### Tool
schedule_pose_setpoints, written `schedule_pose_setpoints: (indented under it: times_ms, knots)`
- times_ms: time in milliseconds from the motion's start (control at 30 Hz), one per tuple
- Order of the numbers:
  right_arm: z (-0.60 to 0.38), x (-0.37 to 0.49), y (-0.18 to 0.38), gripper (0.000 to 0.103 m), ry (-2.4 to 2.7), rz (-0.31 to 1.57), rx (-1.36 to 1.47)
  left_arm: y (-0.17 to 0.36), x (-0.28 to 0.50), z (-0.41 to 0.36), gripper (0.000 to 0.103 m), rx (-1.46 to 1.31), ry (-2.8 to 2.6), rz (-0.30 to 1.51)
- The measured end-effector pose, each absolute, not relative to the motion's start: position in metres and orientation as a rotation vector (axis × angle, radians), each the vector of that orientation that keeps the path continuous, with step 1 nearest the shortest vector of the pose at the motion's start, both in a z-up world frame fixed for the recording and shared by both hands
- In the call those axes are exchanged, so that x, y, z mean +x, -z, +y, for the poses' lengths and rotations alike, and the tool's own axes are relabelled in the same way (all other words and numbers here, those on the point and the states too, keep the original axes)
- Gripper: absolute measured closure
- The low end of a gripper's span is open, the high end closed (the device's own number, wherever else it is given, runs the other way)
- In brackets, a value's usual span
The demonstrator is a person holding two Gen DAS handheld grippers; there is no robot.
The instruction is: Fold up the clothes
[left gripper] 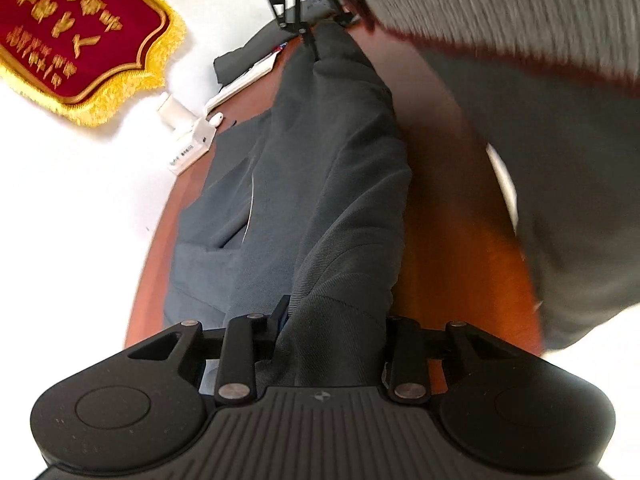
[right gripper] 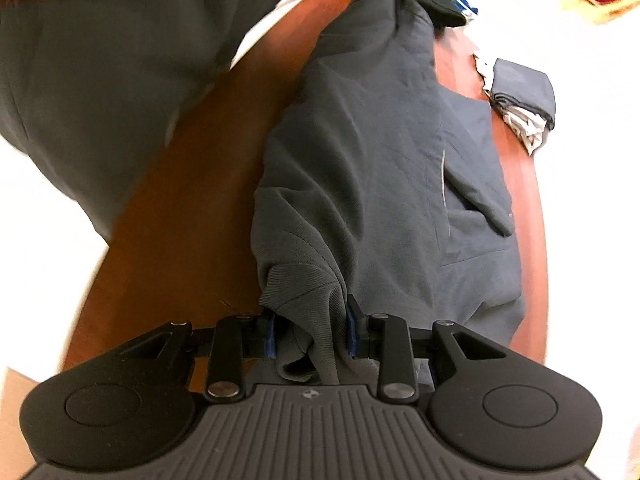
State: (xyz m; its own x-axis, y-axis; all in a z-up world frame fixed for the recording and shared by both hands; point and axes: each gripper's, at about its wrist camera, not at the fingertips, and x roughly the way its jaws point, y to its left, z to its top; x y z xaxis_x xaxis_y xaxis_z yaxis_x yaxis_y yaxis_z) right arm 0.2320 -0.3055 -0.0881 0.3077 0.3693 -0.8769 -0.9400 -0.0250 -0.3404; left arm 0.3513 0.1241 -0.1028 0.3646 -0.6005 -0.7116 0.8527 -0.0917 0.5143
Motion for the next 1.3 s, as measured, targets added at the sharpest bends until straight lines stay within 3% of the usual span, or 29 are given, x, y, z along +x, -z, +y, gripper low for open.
schedule_pose_setpoints:
  times_ms: [567, 933, 1300]
  knots:
    - [-0.349, 0.293, 0.014, 0.070, -1.115, 0.969, -0.444, 0.042, 0.436, 0.137, 0.072, 0.475, 1.218, 0.872]
    - [-0.364, 0.366, 0.037, 0.071, -0.998, 1.047, 0.010, 0.043, 0.498, 0.162, 0.072, 0.065, 1.207, 1.082]
    - [-0.406, 0.390, 0.050, 0.072, -0.870, 1.070, 0.402, 0.064, 0.545, 0.176, 0.072, -0.275, 1.149, 1.173]
